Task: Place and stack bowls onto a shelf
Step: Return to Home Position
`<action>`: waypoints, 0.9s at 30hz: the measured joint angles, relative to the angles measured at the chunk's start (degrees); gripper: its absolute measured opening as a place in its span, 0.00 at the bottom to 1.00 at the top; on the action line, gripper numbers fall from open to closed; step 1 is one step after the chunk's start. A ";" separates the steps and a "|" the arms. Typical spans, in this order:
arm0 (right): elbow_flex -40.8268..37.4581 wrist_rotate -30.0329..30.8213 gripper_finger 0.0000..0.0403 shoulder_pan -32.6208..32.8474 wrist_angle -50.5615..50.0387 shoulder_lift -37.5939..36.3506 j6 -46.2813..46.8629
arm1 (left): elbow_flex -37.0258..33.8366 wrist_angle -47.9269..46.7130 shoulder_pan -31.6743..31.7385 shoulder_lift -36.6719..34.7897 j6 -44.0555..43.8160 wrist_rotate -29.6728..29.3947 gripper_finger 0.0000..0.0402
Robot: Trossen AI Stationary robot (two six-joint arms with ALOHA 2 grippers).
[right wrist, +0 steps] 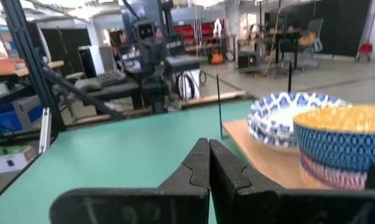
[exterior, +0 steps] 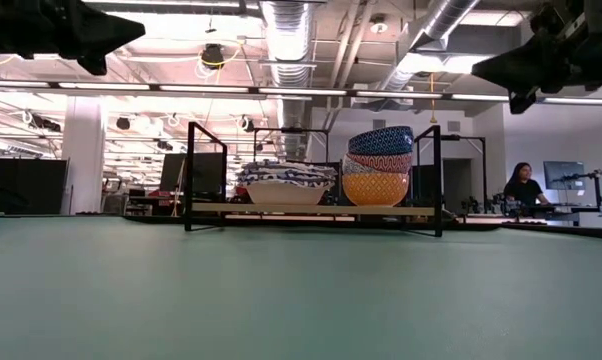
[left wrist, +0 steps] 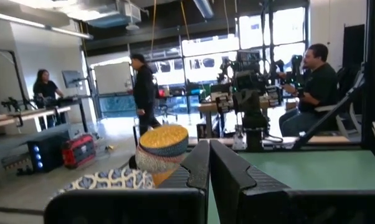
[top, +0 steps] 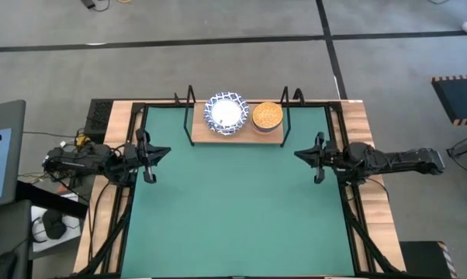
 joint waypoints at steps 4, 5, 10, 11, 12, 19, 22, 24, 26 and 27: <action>0.00 -0.07 0.05 0.04 -4.94 -3.15 1.60 | 0.00 -4.05 0.02 -1.72 -1.36 -0.23 0.00; 0.00 -0.04 0.05 0.30 -5.83 -3.97 1.86 | -0.02 -5.22 0.02 -2.21 -1.66 -0.42 0.00; -1.90 0.02 0.05 1.91 -5.28 -8.44 1.20 | -0.02 -9.18 0.02 -3.74 -3.30 -1.95 0.00; -2.94 0.02 0.05 2.08 -4.81 -9.58 1.15 | -0.02 -9.51 0.01 -3.72 -3.37 -2.15 0.00; -3.98 0.05 0.05 2.20 -4.58 -10.65 1.17 | -0.02 -9.78 0.01 -3.70 -3.45 -2.15 0.00; -7.32 0.18 0.05 1.45 -5.21 -14.49 2.02 | -1.45 -10.71 0.02 -3.68 -4.42 -3.54 0.00; -7.29 0.17 0.05 1.27 -5.44 -14.53 2.07 | -4.58 -7.38 0.02 -3.61 -4.89 -4.73 0.00; -7.30 0.17 0.05 1.32 -5.90 -14.49 2.09 | -6.03 -4.83 0.02 -3.63 -4.23 -4.97 0.00; -7.76 0.17 0.05 1.59 -5.09 -14.53 2.12 | -6.43 -4.55 0.02 -3.65 -3.95 -5.25 0.00; -8.28 0.17 0.05 1.80 -4.84 -14.52 2.43 | -6.43 -4.60 0.02 -3.63 -3.92 -5.37 0.00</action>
